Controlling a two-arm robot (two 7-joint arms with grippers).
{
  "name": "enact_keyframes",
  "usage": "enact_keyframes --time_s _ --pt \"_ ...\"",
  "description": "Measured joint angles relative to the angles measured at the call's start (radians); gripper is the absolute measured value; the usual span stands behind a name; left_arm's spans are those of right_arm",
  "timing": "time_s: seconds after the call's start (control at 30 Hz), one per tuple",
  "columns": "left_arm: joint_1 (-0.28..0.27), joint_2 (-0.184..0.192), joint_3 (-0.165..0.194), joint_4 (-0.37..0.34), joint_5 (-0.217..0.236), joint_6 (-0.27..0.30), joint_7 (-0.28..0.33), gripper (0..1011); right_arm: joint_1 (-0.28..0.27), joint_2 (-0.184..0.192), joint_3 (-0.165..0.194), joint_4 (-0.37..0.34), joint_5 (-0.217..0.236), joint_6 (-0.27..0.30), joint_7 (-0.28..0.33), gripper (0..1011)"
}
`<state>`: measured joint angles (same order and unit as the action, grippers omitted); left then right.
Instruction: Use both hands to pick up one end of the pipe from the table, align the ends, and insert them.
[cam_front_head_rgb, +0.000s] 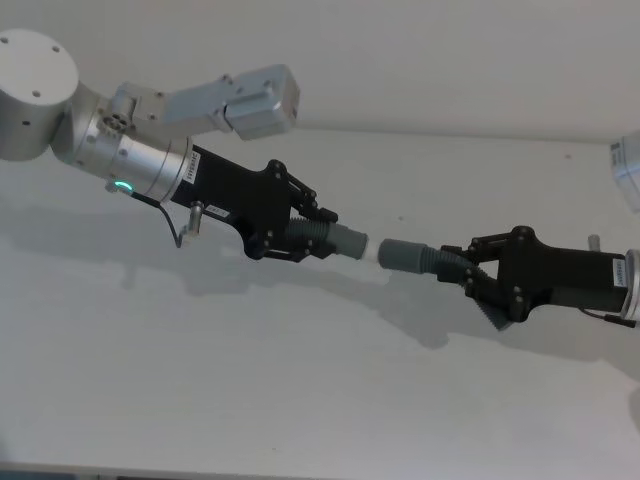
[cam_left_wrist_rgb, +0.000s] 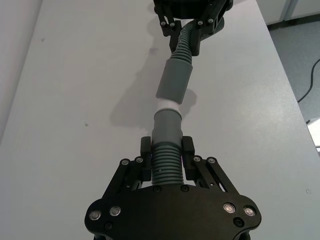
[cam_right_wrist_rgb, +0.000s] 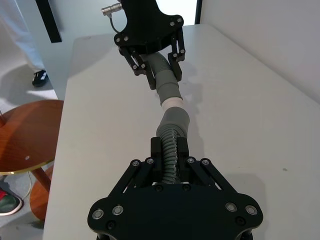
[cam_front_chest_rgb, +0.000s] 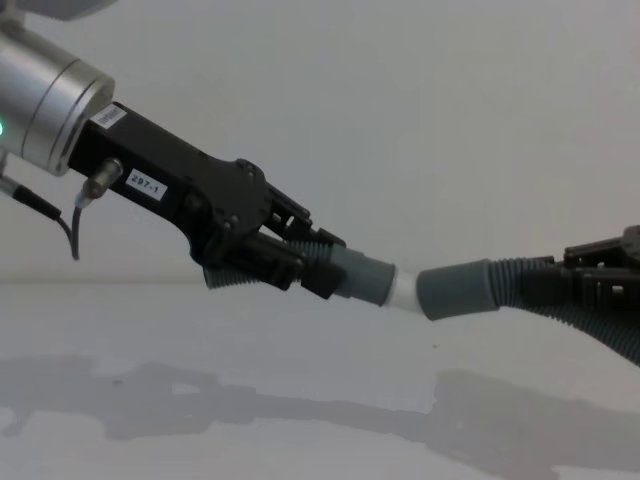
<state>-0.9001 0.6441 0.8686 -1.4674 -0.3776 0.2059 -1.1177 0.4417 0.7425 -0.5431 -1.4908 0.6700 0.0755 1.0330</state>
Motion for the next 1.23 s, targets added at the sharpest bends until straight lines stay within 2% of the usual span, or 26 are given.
enact_keyframes --time_s 0.57,1.23 --pt "0.004 0.002 -0.006 0.013 -0.029 -0.027 0.013 345 0.014 -0.015 -0.008 0.032 0.04 0.003 0.012 176" --pt "0.002 0.0 -0.005 0.028 -0.05 -0.044 0.006 345 0.022 -0.021 -0.015 0.046 0.056 0.005 0.016 176"
